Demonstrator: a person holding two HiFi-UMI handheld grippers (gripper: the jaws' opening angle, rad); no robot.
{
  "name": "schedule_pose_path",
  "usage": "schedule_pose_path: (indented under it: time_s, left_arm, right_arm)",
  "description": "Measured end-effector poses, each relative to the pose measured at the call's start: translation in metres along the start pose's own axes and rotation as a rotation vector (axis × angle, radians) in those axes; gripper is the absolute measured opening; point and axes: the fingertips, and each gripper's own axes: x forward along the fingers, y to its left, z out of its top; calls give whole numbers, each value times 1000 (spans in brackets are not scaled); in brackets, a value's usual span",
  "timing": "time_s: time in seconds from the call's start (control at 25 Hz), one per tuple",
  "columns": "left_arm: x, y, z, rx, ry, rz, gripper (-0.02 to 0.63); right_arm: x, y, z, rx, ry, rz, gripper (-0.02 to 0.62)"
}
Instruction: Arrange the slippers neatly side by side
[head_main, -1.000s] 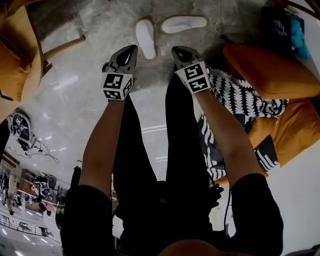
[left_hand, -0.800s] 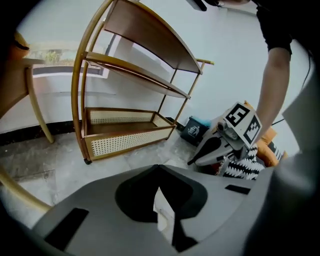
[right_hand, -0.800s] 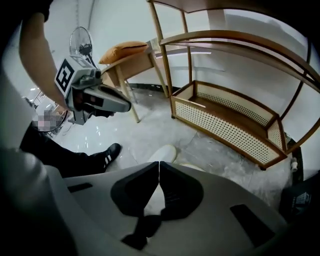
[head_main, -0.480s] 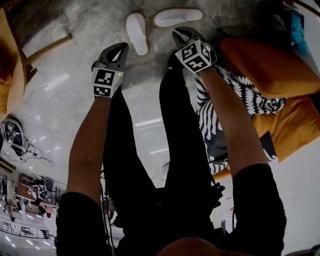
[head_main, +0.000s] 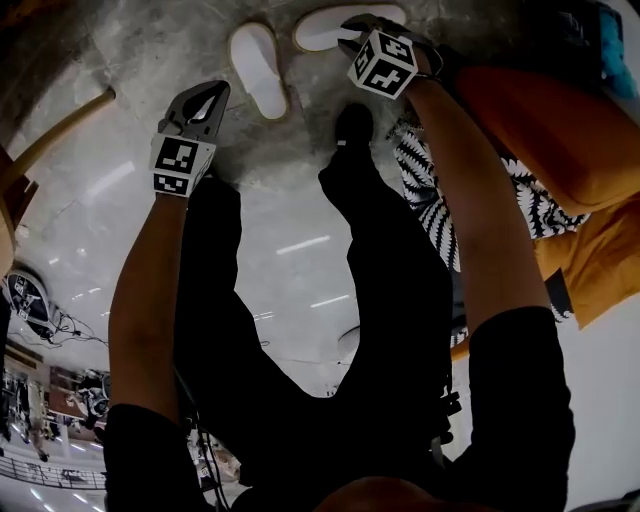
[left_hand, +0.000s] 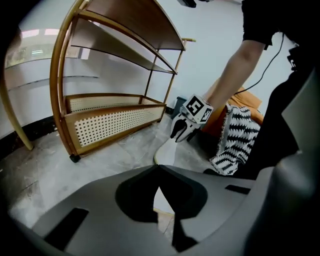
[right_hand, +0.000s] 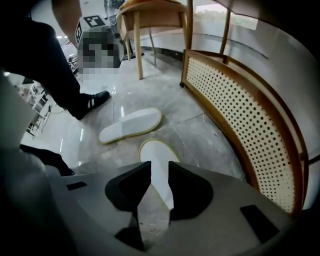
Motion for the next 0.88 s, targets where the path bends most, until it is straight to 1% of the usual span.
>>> schedule_pose_path:
  time_s: [0.16, 0.28, 0.44, 0.52, 0.6, 0.68, 0.88]
  left_arm:
    - [18, 7, -8, 56, -7, -29, 15]
    - [28, 10, -15, 71, -12, -43, 15]
    - [38, 11, -28, 95, -1, -58, 15]
    - [40, 13, -33, 91, 4, -54, 15]
    - [41, 13, -35, 79, 2, -49, 15]
    - [40, 12, -37, 71, -2, -48, 15]
    - [30, 11, -39, 62, 7, -44, 15]
  right_arm:
    - [27, -5, -13, -137, 53, 18, 121]
    - [41, -8, -23, -232, 96, 43, 121]
    - [57, -2, -38, -349, 173, 109, 120]
    - [63, 0, -40, -393, 198, 123, 112]
    - [66, -1, -43, -422, 216, 122, 89]
    - [69, -1, -44, -428, 228, 122, 61]
    - [61, -3, -41, -385, 228, 113, 44]
